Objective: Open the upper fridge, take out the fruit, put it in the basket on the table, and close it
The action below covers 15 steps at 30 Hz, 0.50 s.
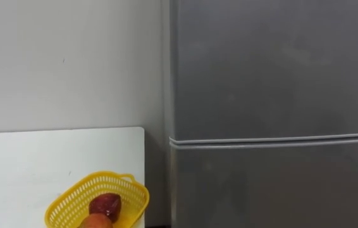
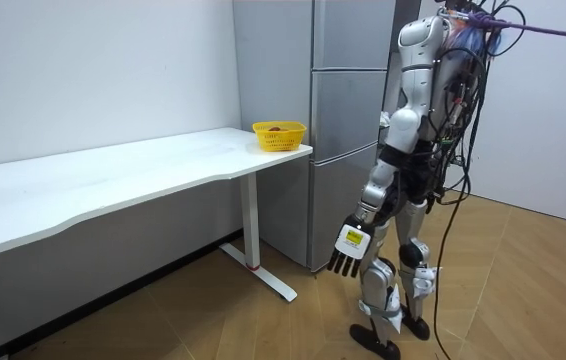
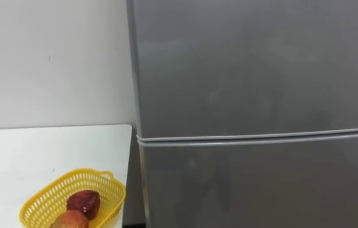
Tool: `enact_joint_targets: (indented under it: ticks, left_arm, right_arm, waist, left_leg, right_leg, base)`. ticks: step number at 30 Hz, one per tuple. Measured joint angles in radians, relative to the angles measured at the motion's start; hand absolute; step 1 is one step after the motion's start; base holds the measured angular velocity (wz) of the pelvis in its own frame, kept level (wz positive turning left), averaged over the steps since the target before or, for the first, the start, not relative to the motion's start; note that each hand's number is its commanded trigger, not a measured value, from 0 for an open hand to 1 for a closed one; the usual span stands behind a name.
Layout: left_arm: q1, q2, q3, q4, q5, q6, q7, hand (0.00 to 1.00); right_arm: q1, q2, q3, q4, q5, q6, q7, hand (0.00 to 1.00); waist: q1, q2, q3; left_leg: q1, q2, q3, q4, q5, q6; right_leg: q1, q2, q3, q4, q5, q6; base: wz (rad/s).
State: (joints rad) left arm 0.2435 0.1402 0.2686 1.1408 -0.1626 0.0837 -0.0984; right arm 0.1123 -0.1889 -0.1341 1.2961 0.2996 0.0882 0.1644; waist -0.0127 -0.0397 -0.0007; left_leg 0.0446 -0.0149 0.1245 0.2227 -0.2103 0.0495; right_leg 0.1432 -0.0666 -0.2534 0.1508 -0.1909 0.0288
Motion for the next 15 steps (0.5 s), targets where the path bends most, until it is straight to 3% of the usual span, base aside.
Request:
enact_joint_targets:
  ticks: [15]
  left_arm:
    - [-0.01,0.003,-0.039,-0.004,-0.002,0.002,0.012,0.0]
  right_arm:
    - [-0.003,-0.004,0.027,-0.01,-0.038,-0.005,-0.001,0.0]
  waist:
    - [0.003,0.01,-0.0005]
  left_leg:
    - [0.0,0.0,0.001,-0.002,-0.002,0.0]
  right_leg:
    - [0.0,0.0,0.002,-0.001,-0.001,0.001]
  base:
    - [0.0]
